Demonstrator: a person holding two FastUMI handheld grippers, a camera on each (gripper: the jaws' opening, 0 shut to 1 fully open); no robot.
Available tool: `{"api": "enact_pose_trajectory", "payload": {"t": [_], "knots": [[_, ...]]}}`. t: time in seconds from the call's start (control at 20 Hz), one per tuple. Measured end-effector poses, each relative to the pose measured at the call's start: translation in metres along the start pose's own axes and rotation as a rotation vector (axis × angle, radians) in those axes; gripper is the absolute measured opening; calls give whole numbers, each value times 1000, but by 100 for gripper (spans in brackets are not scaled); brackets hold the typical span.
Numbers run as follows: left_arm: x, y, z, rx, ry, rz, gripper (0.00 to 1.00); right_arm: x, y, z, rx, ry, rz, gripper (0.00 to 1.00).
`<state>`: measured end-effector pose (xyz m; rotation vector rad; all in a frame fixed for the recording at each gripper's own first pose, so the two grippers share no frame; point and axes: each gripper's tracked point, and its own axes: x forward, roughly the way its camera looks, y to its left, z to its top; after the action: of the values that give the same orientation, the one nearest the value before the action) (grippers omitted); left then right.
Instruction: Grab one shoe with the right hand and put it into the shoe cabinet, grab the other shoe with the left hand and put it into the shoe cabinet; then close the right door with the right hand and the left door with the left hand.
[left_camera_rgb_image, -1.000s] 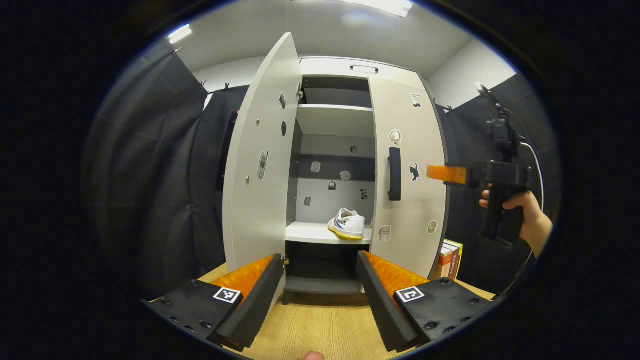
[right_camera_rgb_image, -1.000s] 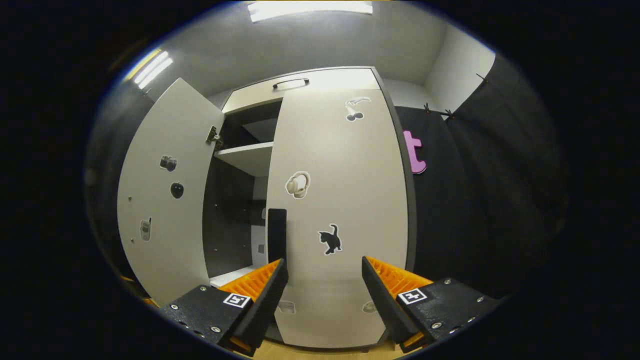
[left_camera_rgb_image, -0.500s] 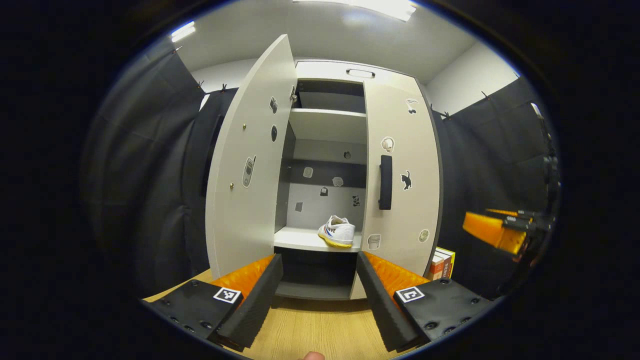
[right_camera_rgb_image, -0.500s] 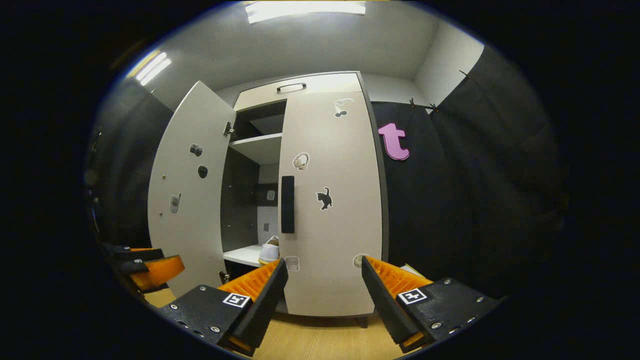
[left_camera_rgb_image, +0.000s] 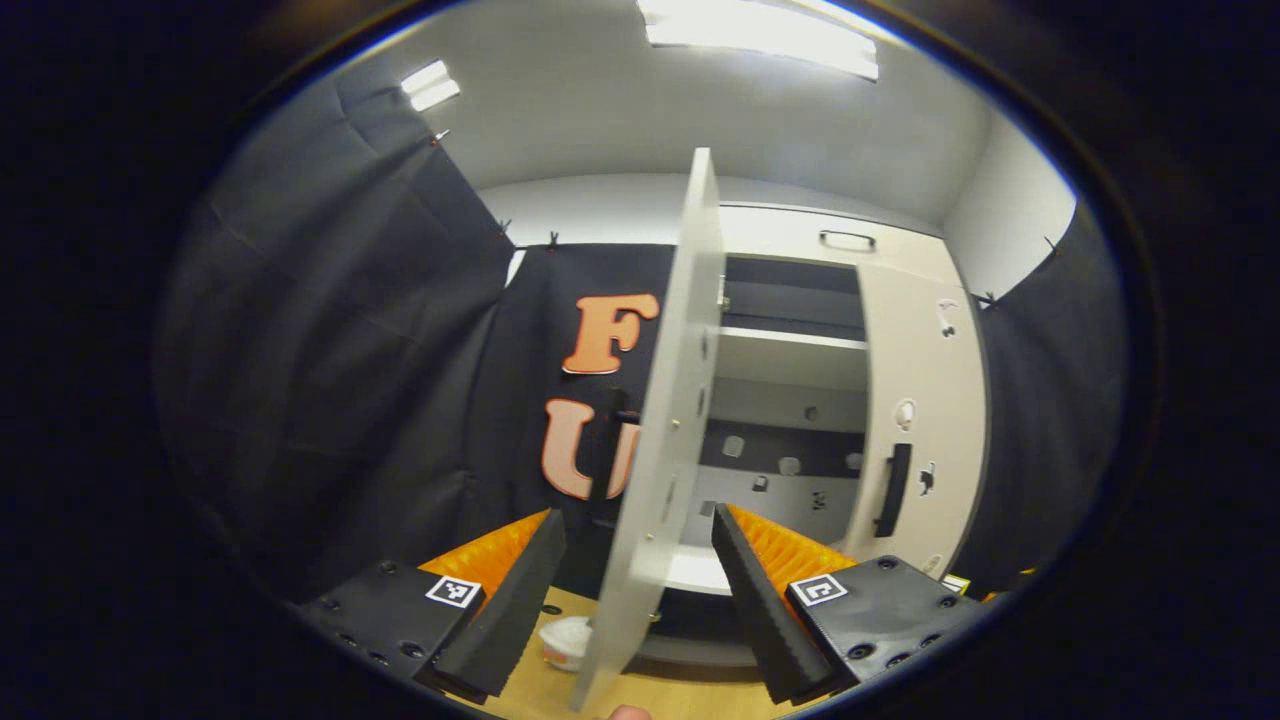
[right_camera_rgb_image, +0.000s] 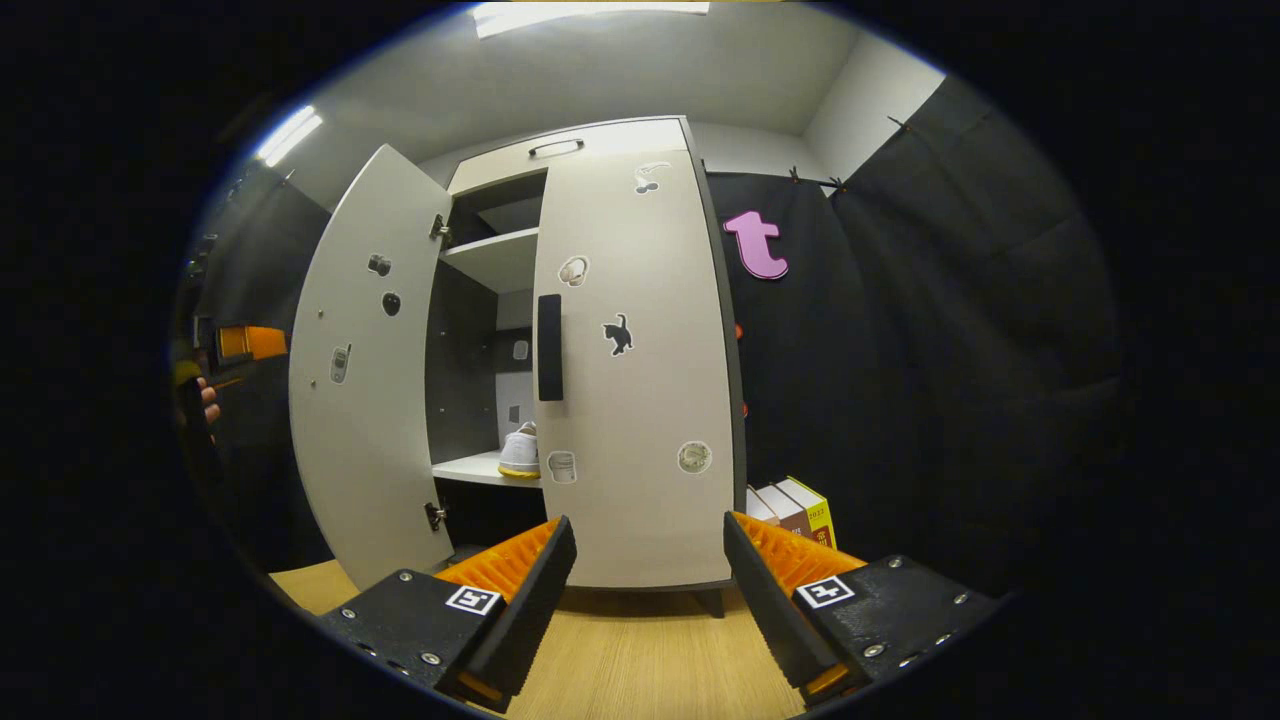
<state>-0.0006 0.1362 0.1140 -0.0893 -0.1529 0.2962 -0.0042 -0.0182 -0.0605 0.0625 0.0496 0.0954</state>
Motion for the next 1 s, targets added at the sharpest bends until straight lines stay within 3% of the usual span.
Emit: {"api": "enact_pose_trajectory", "payload": {"t": [0.15,0.35,0.5,0.6,0.75,0.8,0.85,0.95,1.0], "knots": [[41,44,-5,-7,43,82,96,0,-8,2,-4,-1,-9,92],[85,71,-15,51,51,115,97,0,-15,6,-11,-8,-29,92],[94,65,-19,123,49,114,96,-2,-21,8,-13,-5,-45,92],[92,61,-15,162,31,103,92,-3,-25,9,-12,-12,-61,92],[93,45,-22,114,59,64,99,-1,-17,9,16,-2,-44,92],[90,36,-24,89,67,40,88,0,-16,9,9,-3,-41,92],[87,24,-27,61,75,11,94,0,-15,10,3,-3,-36,92],[81,-5,-32,12,96,-57,94,1,-15,14,-5,-8,-31,92],[76,-22,-33,-6,98,-95,88,2,-15,15,-7,-8,-31,92]]}}
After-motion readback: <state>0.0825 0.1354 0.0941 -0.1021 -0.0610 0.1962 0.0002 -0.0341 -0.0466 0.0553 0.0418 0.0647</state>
